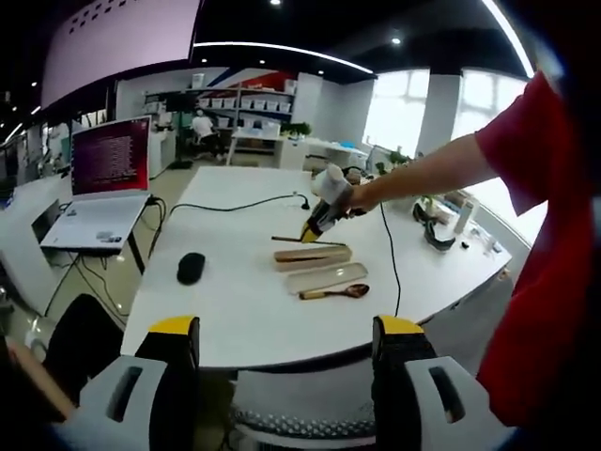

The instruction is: Arrange the utensils inside the cutlery case until each visible utensil rests in its matching compartment.

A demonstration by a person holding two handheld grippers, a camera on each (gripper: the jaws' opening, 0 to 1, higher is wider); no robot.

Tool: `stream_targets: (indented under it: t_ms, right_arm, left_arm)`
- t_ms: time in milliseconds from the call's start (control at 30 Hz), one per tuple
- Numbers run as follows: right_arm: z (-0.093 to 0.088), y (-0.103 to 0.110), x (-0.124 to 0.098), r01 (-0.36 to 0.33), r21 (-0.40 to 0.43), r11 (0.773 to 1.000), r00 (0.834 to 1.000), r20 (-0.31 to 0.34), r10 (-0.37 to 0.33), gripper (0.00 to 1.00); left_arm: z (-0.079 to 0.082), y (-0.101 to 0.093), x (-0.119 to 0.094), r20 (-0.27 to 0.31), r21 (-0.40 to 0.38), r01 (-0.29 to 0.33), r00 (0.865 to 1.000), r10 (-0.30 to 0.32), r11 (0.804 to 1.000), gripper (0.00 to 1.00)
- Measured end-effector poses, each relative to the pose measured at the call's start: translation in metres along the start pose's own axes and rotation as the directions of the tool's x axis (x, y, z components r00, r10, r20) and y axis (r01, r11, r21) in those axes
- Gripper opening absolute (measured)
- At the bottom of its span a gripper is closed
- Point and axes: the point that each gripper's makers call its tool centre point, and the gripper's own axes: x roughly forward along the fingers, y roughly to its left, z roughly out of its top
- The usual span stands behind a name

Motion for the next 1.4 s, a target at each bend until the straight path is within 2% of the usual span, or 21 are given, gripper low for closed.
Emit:
stream_targets:
  t_ms: [100, 167, 333, 500, 600, 767, 967, 1067, 1167, 1333, 1400]
  right_arm:
    - [-0.003, 0.003, 0.005, 0.025, -0.004, 1.000, 0.999, 0.033, -0.025, 0.00]
    - [-0.002, 0.008, 0.009, 0.002, -0.002, 1.000, 0.999, 0.050, -0.002, 0.01]
    - [-0.015, 0.005, 0.019, 0.030, 0.009, 1.000, 0.999, 0.011, -0.030, 0.01]
    - [-0.029, 0.002, 0.019, 0.036, 0.009, 0.999, 0.999, -0.027, -0.036, 0.01]
    - [-0.032, 0.003, 0.018, 0.045, 0.026, 0.999, 0.999, -0.030, -0.044, 0.01]
    - [-0.036, 0.002, 0.019, 0.045, 0.015, 0.999, 0.998, -0.045, -0.045, 0.01]
    - [-0.036, 0.010, 0.022, 0.034, 0.009, 0.999, 0.997, -0.069, -0.033, 0.01]
    - [-0.044, 0.008, 0.022, 0.043, 0.054, 0.998, 0.995, -0.096, -0.038, 0.02]
    - [-0.039, 0.007, 0.014, 0.061, 0.128, 0.990, 0.997, -0.043, -0.056, 0.02]
    - [-0.034, 0.004, -0.022, 0.133, 0.167, 0.977, 0.990, 0.018, -0.138, 0.05]
    - [-0.036, 0.005, -0.033, 0.138, 0.179, 0.974, 0.988, 0.047, -0.149, 0.07]
  left_arm:
    - [-0.001, 0.000, -0.004, -0.001, -0.001, -0.017, 1.000, 0.017, 1.000, 0.77]
    - [-0.001, -0.002, -0.007, -0.006, 0.002, -0.023, 1.000, 0.023, 1.000, 0.77]
    - [-0.001, -0.004, -0.014, -0.028, 0.038, -0.025, 0.999, 0.026, 0.999, 0.77]
    - [0.001, -0.005, -0.019, -0.012, 0.030, -0.029, 1.000, 0.029, 0.999, 0.77]
    - [-0.007, -0.010, -0.019, -0.067, 0.075, -0.011, 0.998, 0.016, 0.997, 0.77]
    - [0.005, -0.015, -0.019, -0.055, 0.102, -0.010, 0.998, 0.015, 0.995, 0.77]
    - [0.008, -0.024, -0.017, -0.077, 0.141, 0.017, 0.997, -0.006, 0.990, 0.77]
    - [0.010, -0.025, -0.017, -0.080, 0.152, 0.025, 0.997, -0.013, 0.988, 0.77]
    - [0.013, -0.024, -0.017, -0.084, 0.165, 0.036, 0.996, -0.022, 0.986, 0.77]
    - [0.017, -0.026, -0.010, -0.092, 0.188, 0.070, 0.994, -0.053, 0.980, 0.77]
    - [0.020, -0.027, -0.006, -0.095, 0.200, 0.078, 0.994, -0.060, 0.977, 0.77]
